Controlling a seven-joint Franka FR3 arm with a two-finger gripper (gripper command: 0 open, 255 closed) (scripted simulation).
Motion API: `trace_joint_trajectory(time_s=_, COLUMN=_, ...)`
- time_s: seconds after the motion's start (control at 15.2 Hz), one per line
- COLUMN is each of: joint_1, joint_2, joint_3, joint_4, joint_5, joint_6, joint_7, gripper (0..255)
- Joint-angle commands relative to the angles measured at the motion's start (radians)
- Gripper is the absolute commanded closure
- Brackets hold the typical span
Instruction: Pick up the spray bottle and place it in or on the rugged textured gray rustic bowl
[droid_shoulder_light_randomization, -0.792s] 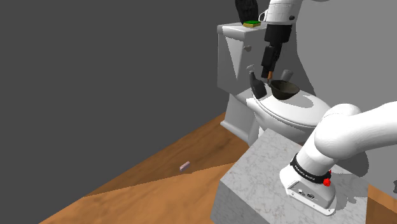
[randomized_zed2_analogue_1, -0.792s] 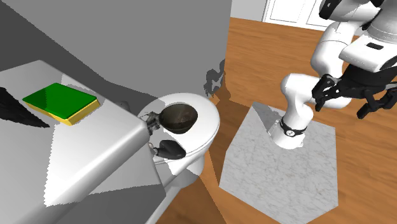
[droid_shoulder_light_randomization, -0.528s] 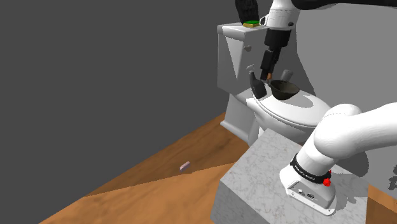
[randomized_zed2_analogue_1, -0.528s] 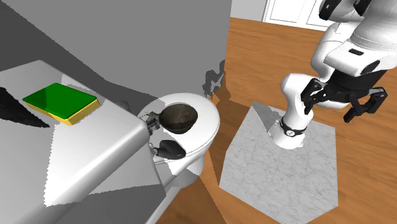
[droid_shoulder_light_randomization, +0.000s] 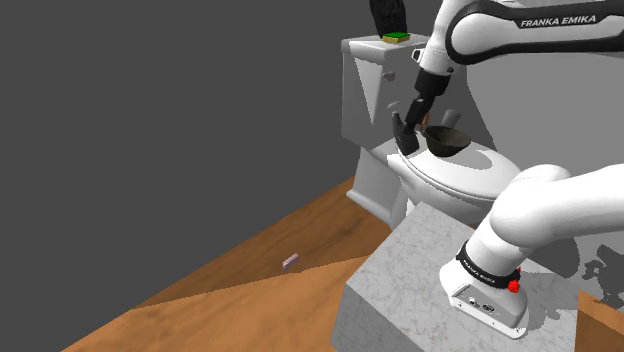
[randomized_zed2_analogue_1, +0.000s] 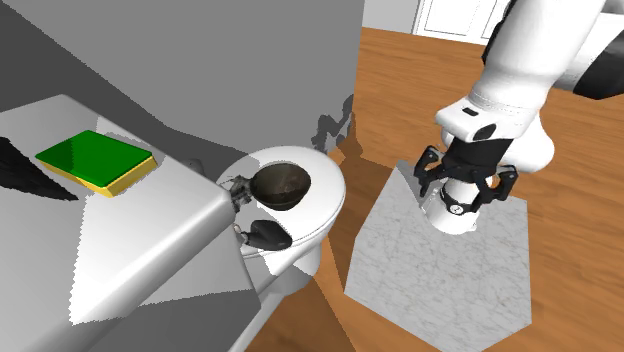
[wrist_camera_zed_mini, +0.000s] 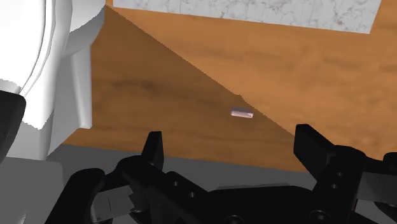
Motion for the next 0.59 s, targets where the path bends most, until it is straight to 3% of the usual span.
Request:
trace_joint_trajectory(time_s=0.0, joint_1=-0.020, joint_2=0.004, joint_3=-0.028, joint_4=-0.041, joint_5=-0.027, joint_6=0.088, joint_7=-0.023, gripper=0)
trace_joint_trajectory(time_s=0.53, joint_1=-0.088, joint_2=0.147, joint_3=-0.171, joint_4=-0.125, joint_5=-0.114, joint_6=0.478, joint_7=-0.122, gripper=0)
